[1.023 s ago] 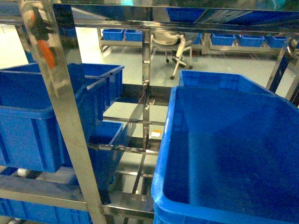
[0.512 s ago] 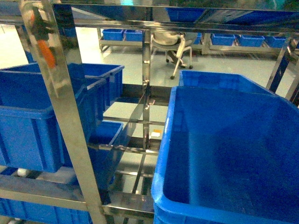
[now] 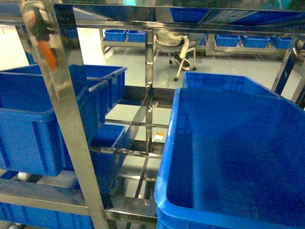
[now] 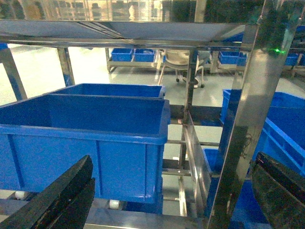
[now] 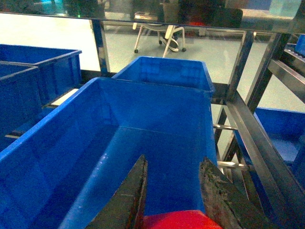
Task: Pick red block from blue box to shelf
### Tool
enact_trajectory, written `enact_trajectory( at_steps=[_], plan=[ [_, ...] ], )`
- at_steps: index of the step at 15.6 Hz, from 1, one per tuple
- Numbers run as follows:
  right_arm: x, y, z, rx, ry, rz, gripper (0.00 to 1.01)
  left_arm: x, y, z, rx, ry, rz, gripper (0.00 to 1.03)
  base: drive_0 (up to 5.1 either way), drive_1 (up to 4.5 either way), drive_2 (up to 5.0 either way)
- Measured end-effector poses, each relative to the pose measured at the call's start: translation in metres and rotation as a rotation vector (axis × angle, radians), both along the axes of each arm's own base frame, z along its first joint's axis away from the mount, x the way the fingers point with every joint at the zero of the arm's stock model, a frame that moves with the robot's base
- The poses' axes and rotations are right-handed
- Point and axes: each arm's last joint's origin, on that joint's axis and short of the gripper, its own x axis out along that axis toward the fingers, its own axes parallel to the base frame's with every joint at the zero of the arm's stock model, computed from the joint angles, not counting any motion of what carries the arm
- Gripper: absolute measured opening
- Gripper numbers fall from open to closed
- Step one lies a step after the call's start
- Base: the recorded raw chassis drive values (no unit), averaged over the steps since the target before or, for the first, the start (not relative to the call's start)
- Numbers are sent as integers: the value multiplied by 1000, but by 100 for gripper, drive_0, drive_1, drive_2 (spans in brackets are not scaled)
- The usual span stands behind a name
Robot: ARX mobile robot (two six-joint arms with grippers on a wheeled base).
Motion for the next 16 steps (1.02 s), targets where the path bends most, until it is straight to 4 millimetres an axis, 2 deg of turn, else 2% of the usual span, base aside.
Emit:
enact_trajectory(
  at_steps=[12, 16],
  plan=[
    [0, 0, 0, 0, 0, 0, 27, 0, 0, 0, 0, 0, 0, 98, 0, 0, 0],
    [-1, 0, 1, 0, -7, 0, 27, 0, 0, 0, 0, 0, 0, 98, 8, 424, -407]
  ],
)
